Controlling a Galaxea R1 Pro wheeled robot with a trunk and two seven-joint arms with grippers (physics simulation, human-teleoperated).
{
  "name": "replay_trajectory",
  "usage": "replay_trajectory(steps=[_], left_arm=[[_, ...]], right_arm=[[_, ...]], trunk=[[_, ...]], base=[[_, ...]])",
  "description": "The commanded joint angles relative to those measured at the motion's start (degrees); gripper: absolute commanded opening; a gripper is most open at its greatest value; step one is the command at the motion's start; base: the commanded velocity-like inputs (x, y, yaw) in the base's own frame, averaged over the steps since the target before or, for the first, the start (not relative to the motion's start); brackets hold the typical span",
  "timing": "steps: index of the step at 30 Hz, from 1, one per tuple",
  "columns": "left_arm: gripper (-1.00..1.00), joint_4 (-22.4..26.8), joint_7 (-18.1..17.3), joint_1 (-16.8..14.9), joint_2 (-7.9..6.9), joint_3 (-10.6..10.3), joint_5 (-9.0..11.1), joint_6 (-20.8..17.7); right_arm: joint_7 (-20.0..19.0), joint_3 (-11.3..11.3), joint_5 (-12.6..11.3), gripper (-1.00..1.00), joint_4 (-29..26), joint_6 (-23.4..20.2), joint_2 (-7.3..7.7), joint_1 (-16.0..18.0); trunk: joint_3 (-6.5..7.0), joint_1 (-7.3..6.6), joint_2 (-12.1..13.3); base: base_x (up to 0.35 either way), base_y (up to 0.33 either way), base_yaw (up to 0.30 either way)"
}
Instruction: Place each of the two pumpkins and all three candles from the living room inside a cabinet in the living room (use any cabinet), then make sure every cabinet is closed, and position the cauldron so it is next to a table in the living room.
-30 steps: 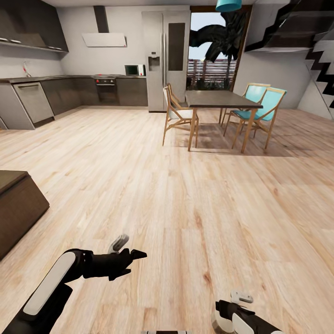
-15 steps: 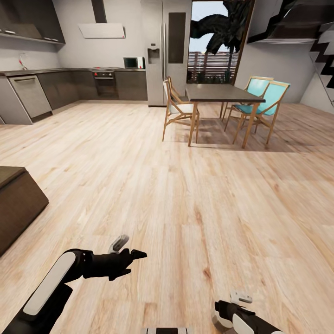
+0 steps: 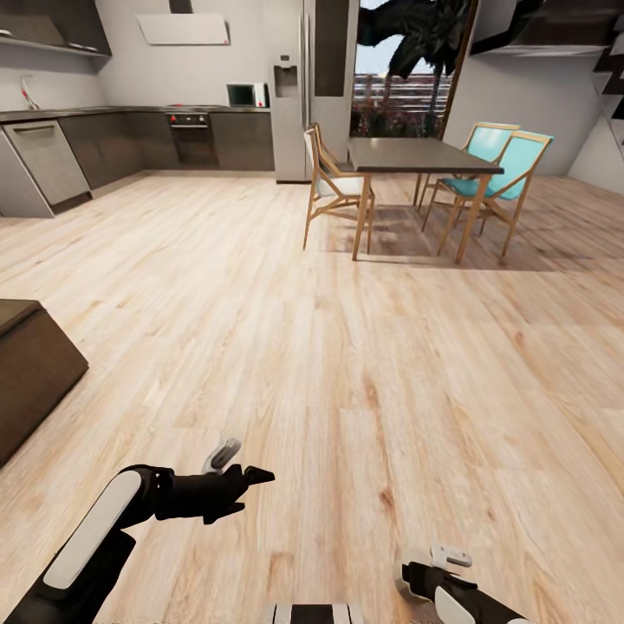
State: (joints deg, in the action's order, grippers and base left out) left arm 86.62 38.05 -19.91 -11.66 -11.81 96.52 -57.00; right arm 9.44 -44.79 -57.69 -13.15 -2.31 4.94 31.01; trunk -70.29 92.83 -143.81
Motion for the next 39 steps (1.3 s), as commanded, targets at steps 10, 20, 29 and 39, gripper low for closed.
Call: replay_trajectory(steps=[10,20,29,39], left_arm=[[1.00,0.0,0.6,0.0,-0.03,-0.1,0.6,0.0],[1.00,0.0,0.6,0.0,0.04,-0.1,0.6,0.0],[1.00,0.0,0.6,0.0,0.14,-0.1,0.6,0.0],[1.00,0.0,0.5,0.0,0.05,-0.1,0.6,0.0]], right_arm=[[0.4,-0.5,-0.3,1.00,-0.2,-0.2,0.07,0.0],[-0.4,-0.6,-0.3,1.00,-0.3,-0.2,0.07,0.0],[-0.5,-0.6,-0.3,1.00,-0.2,-0.2,0.06,0.0],[-0.5,-0.7,-0.3,1.00,-0.2,-0.2,0.06,0.0]], trunk=[[-0.50,0.04,0.0],[-1.60,0.17,-0.1],[-1.60,0.17,-0.1],[-1.60,0.17,-0.1]], base=[[0.000,0.000,0.000],[0.000,0.000,0.000],[0.000,0.000,0.000],[0.046,0.005,0.000]])
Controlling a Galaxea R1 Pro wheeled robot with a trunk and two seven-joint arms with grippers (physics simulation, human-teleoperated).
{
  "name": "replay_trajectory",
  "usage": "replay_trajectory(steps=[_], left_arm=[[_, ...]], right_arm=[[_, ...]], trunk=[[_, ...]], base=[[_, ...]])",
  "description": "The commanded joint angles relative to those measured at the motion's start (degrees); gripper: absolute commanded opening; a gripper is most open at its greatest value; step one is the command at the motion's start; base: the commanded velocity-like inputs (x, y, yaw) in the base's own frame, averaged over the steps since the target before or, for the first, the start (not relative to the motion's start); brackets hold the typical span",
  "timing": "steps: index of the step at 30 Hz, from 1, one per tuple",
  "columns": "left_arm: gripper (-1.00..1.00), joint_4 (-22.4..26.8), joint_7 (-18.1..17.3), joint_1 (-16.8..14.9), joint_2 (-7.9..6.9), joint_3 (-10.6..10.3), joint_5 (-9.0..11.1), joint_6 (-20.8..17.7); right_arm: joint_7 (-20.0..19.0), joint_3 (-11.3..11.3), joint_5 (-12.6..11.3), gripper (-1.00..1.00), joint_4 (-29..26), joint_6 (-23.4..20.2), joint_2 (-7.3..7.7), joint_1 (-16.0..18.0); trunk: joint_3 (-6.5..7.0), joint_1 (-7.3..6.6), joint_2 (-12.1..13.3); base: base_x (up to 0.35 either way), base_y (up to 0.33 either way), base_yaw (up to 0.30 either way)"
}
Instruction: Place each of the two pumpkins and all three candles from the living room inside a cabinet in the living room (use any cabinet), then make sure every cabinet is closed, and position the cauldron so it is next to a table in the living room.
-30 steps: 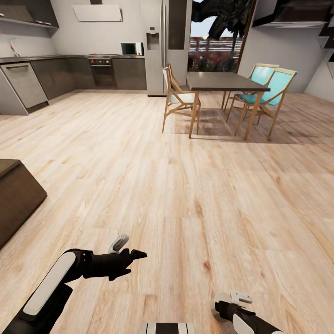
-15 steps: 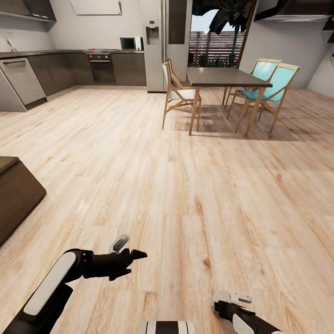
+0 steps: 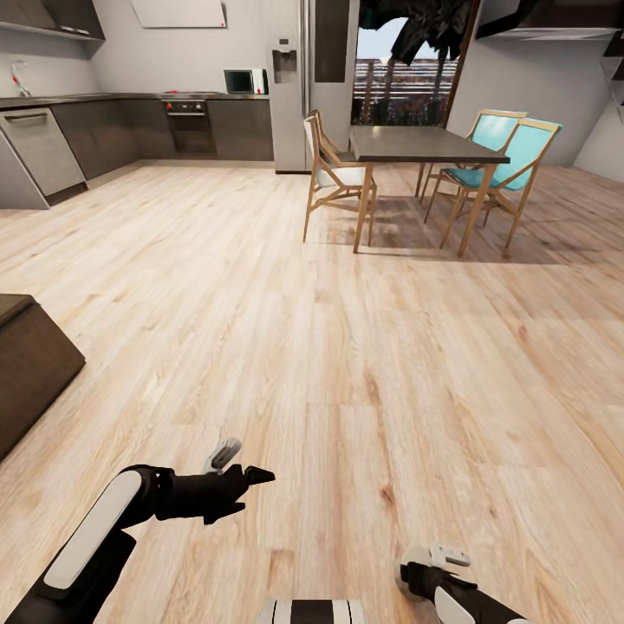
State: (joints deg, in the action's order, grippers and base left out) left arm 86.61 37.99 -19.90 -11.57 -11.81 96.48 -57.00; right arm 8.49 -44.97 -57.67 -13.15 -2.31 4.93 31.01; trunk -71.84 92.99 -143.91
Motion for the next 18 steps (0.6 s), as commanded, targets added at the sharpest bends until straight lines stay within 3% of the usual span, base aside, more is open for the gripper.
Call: replay_trajectory(steps=[1,11,18], left_arm=[[1.00,0.0,0.6,0.0,-0.03,-0.1,0.6,0.0],[1.00,0.0,0.6,0.0,-0.03,-0.1,0.6,0.0],[1.00,0.0,0.6,0.0,0.04,-0.1,0.5,0.0]], right_arm=[[0.4,-0.5,-0.3,1.00,-0.2,-0.2,0.07,0.0],[0.4,-0.5,-0.3,1.00,-0.2,-0.2,0.04,0.0],[0.4,-0.5,-0.3,1.00,-0.3,-0.2,0.07,0.0]], trunk=[[-0.04,0.00,0.0],[-0.04,0.00,0.0],[-0.04,0.00,0.0]], base=[[0.088,0.012,0.000],[0.020,0.002,0.000],[0.124,0.000,0.000]])
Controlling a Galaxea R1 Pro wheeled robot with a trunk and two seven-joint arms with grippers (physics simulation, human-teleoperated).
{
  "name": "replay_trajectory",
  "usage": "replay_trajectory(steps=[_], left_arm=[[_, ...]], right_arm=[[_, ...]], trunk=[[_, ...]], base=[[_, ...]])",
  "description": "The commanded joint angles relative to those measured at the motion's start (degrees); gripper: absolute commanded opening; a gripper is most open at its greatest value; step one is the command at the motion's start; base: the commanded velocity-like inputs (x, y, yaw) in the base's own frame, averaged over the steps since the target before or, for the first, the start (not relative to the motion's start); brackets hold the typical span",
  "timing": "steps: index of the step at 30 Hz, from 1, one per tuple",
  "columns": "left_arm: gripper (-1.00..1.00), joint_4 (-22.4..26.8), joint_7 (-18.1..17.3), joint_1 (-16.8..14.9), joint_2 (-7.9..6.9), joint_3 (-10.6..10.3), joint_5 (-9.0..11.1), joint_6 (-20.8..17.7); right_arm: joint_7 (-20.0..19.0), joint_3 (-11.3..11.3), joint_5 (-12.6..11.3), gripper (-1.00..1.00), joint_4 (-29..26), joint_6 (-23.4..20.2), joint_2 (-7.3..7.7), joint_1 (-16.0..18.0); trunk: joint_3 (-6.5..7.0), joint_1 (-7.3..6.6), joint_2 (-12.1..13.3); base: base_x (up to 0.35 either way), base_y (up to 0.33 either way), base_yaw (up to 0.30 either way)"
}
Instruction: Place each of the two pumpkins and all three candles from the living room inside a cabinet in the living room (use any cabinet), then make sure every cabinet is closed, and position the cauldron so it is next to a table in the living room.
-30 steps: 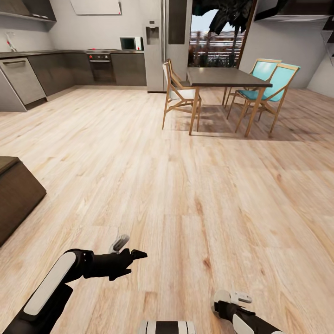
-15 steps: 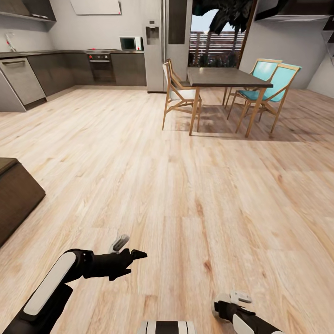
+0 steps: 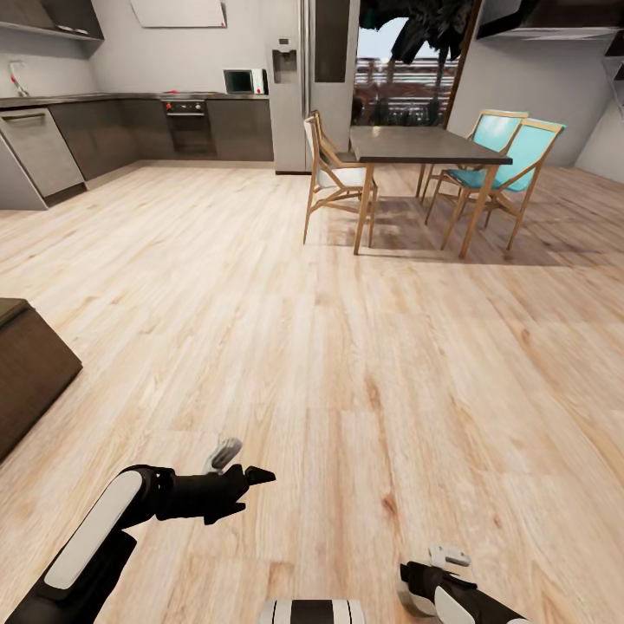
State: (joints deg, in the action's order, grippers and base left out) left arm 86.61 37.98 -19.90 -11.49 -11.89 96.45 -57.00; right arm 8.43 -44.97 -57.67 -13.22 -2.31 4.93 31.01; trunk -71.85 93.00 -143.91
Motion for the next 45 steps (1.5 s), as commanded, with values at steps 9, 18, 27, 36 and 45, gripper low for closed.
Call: replay_trajectory(steps=[9,18,27,36,45], left_arm=[[1.00,0.1,0.6,0.0,-0.02,-0.1,0.6,0.0],[1.00,0.1,0.6,-0.1,0.01,-0.1,0.6,0.0],[1.00,0.1,0.3,0.0,0.03,-0.1,0.6,0.0],[1.00,0.1,0.3,-0.1,0.06,-0.1,0.6,0.0],[1.00,0.1,0.3,-0.1,0.09,-0.1,0.6,0.0]], right_arm=[[0.5,-0.5,-0.3,1.00,-0.2,-0.2,0.05,0.0],[0.5,-0.5,-0.3,1.00,-0.2,-0.2,0.04,0.0],[0.5,-0.5,-0.3,1.00,-0.2,-0.2,0.04,0.0],[0.5,-0.5,-0.3,1.00,-0.2,-0.2,0.03,0.0],[0.5,-0.5,-0.3,1.00,-0.2,-0.2,0.06,0.0]], trunk=[[-0.27,0.02,0.0],[-0.93,0.10,-0.1],[-1.59,0.17,-0.1],[-1.59,0.17,-0.1],[-2.04,0.23,-0.1]], base=[[0.009,0.000,0.000],[0.000,0.000,0.000],[0.000,0.000,0.000],[0.000,0.000,0.000],[0.000,0.000,0.000]])
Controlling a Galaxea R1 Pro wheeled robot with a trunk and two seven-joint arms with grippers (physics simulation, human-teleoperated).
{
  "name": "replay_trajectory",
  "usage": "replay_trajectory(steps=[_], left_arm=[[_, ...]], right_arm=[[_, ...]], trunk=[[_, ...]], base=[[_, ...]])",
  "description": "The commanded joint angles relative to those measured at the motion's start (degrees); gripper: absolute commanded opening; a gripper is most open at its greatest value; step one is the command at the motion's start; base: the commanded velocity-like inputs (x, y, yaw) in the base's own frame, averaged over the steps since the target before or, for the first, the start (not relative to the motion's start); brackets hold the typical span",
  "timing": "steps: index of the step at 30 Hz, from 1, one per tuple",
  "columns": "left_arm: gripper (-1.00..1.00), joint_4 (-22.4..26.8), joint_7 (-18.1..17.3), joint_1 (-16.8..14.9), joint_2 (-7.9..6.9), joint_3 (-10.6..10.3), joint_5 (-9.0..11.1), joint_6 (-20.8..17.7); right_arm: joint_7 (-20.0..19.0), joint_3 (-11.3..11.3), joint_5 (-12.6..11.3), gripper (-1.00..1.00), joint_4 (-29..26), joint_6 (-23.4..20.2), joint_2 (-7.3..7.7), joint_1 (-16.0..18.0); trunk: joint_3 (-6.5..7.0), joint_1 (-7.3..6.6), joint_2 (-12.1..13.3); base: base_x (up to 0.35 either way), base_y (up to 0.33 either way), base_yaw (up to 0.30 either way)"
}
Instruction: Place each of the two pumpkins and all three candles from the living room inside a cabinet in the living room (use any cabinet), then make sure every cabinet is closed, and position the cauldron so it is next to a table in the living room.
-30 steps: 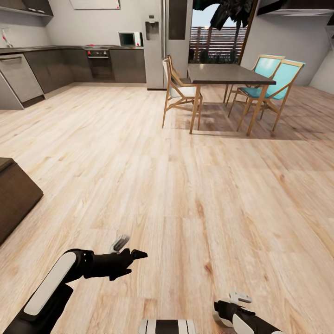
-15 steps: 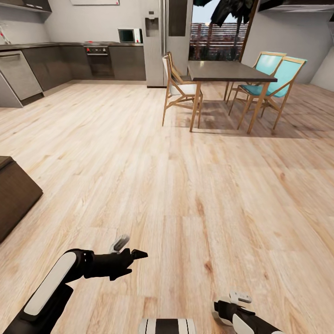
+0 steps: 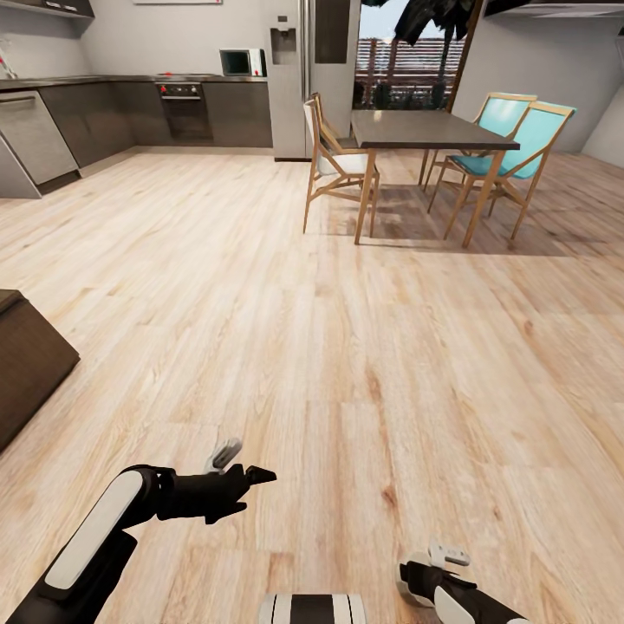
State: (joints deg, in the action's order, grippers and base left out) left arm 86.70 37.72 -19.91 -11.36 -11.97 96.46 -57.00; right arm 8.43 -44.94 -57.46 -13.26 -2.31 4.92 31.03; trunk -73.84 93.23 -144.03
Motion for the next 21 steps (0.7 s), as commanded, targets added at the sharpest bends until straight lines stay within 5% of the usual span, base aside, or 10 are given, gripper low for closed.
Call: replay_trajectory(steps=[1,21], left_arm=[[1.00,0.1,0.6,0.0,-0.04,0.0,0.6,0.0],[1.00,0.1,0.6,0.0,0.02,-0.1,0.6,0.0]], right_arm=[[0.5,-0.5,-0.5,1.00,-0.2,-0.2,0.05,0.0],[0.5,-0.6,-0.5,1.00,-0.1,-0.4,0.09,0.0]], trunk=[[-0.05,-0.01,0.0],[-0.05,-0.01,0.0]], base=[[0.000,0.000,0.000],[0.000,0.000,0.000]])
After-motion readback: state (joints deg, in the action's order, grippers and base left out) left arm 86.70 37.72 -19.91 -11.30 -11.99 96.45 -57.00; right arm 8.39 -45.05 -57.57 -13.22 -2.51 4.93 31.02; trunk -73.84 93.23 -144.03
